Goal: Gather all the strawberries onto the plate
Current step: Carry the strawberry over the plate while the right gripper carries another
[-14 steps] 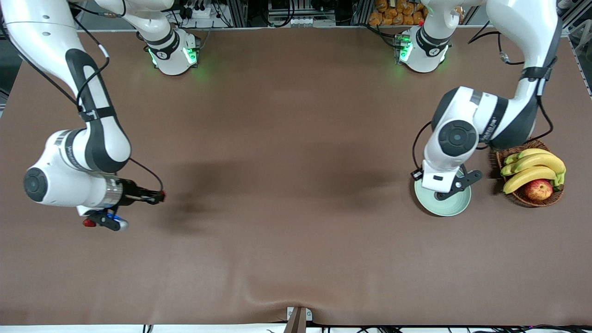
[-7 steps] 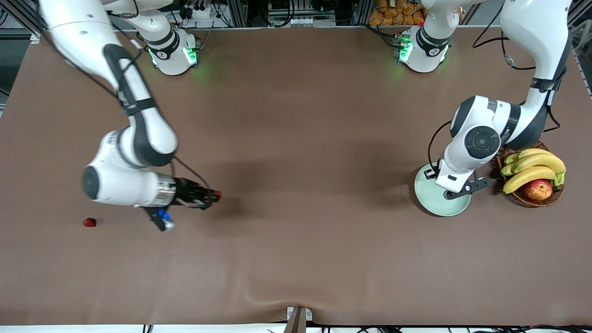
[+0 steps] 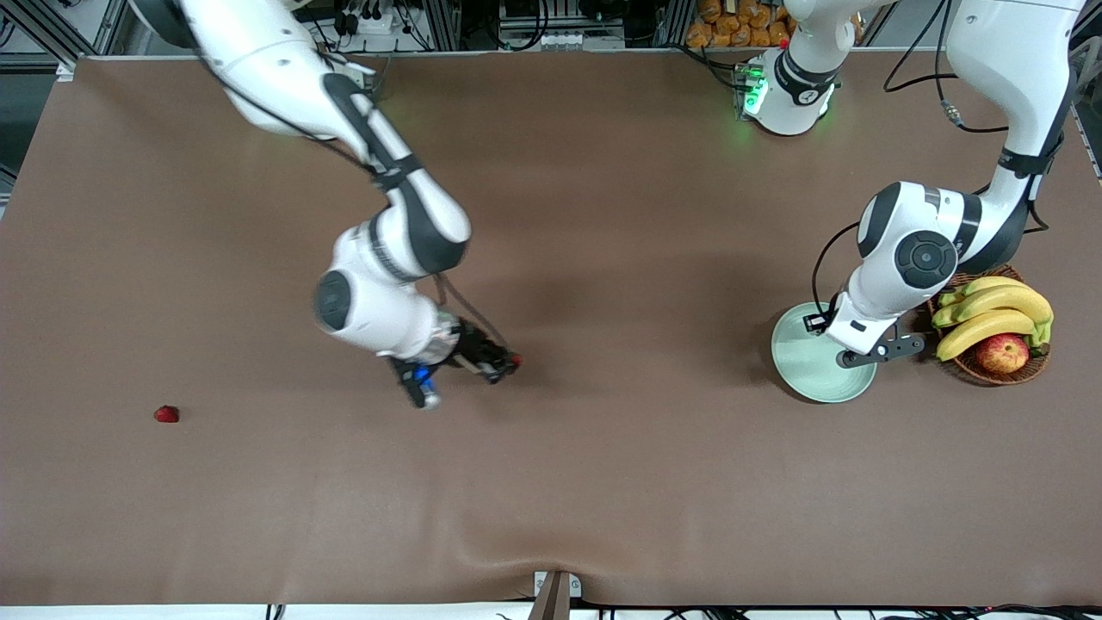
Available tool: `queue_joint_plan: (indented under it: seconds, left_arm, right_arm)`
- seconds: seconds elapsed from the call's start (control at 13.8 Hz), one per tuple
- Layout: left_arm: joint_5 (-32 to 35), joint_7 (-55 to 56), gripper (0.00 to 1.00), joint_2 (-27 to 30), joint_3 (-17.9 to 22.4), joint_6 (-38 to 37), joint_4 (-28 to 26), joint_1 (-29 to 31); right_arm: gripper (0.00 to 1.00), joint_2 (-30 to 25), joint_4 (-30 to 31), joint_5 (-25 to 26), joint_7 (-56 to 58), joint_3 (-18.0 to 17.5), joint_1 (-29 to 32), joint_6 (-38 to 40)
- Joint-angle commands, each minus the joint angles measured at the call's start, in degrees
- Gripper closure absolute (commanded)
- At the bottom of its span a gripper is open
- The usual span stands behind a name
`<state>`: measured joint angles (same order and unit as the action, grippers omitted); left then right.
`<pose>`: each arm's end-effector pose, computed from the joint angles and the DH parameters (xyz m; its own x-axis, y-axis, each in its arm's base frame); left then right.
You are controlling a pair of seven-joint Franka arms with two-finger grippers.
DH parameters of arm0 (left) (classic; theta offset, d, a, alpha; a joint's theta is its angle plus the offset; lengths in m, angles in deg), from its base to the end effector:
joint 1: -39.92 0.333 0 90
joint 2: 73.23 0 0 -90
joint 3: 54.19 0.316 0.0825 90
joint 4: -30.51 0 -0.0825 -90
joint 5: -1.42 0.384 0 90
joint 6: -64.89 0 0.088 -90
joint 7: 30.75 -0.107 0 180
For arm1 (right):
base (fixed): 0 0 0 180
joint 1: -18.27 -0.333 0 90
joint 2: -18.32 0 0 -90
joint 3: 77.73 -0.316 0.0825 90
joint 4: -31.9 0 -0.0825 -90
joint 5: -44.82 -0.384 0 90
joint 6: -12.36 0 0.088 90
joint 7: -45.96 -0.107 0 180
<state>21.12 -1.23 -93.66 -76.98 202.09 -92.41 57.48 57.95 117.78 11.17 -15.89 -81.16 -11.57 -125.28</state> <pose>0.5600 -0.0483 0.2409 0.9832 0.1806 -0.0251 0.1770 -0.9786 -0.1049 0.6168 0.3995 0.2835 0.6118 -0.6931 -0.3811 -0.7909 -0.5270 -0.3110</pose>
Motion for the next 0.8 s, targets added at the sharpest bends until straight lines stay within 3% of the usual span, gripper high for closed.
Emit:
queue_joint_plan:
  seconds: [0.0,0.22,0.29,0.51,0.58,0.65,0.73]
  left_arm:
    - [-0.19,-3.41,1.0,-1.37,-0.5,3.6,-0.92,2.38]
    - [-0.19,-5.0,1.0,-1.9,-0.5,3.87,-0.83,3.35]
    - [-0.19,-5.17,0.87,-1.9,-0.5,3.87,-0.83,3.52]
    - [-0.19,-5.17,0.25,-1.9,-0.5,3.87,-0.83,3.7]
    - [-0.19,-5.09,0.0,-2.25,-0.59,3.87,-0.92,4.22]
    - [-0.19,-5.09,0.0,-2.42,-0.59,3.87,-0.92,4.4]
    - [-0.19,-5.09,0.0,-2.34,-0.59,3.87,-0.92,4.4]
  right_arm:
    - [1.0,5.61,-5.8,-1.07,-6.77,0.71,-5.29,-5.24]
    - [1.0,10.71,-8.35,-1.07,-11.35,0.62,-10.22,-14.56]
    - [1.0,12.12,-9.32,-1.07,-12.23,0.62,-11.36,-16.32]
    - [1.0,15.46,-12.31,-1.07,-15.75,0.71,-15.14,-20.81]
    - [0.83,16.08,-12.75,-1.07,-15.93,0.71,-15.68,-21.35]
    - [0.15,16.08,-12.84,-1.07,-16.28,0.62,-16.38,-21.35]
    - [0.0,16.08,-12.84,-0.72,-17.42,0.79,-17.08,-21.35]
